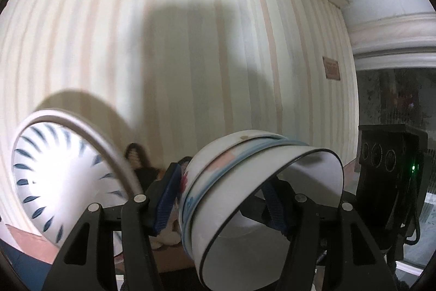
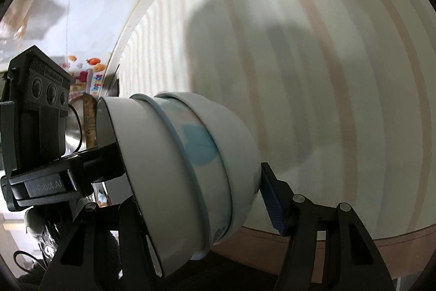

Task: Organize plates and bowls
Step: 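Lift the bowl stack onto the blue-striped plate and open both grippers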

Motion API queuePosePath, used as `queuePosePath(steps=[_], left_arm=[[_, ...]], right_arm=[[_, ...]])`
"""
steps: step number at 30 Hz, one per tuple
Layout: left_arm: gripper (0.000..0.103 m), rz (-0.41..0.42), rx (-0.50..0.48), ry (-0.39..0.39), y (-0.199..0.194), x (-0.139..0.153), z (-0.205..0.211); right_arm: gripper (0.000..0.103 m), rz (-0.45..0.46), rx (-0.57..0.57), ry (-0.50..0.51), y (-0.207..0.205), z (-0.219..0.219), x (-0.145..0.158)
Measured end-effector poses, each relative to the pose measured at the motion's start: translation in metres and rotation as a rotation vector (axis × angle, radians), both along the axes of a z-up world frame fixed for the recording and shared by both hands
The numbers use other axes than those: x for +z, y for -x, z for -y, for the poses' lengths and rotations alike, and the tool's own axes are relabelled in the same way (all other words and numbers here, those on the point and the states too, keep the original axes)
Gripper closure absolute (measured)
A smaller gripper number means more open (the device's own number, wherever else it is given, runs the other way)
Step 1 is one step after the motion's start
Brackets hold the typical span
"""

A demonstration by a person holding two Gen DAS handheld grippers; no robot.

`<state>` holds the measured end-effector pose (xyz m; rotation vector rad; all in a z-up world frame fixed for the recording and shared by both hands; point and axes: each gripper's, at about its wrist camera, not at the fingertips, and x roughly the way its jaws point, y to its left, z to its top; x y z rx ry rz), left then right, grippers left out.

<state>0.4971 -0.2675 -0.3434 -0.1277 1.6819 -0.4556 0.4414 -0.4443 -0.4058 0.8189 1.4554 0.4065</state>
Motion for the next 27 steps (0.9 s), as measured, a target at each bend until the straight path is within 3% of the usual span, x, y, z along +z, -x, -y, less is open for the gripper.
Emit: queuePosePath(steps=[11,27], left_arm=[[0.047,0.038,0.148,-0.040,-0.003,0.030,-0.085],[0.047,0.008,0.331,-0.071,0.005,0.010,-0.194]], right_arm=[[0.041,0.031,0.158,-0.042,-0.029,-0.082,0.028],[0.041,0.005,0.343,-0.055,-0.040,-0.192,0.006]])
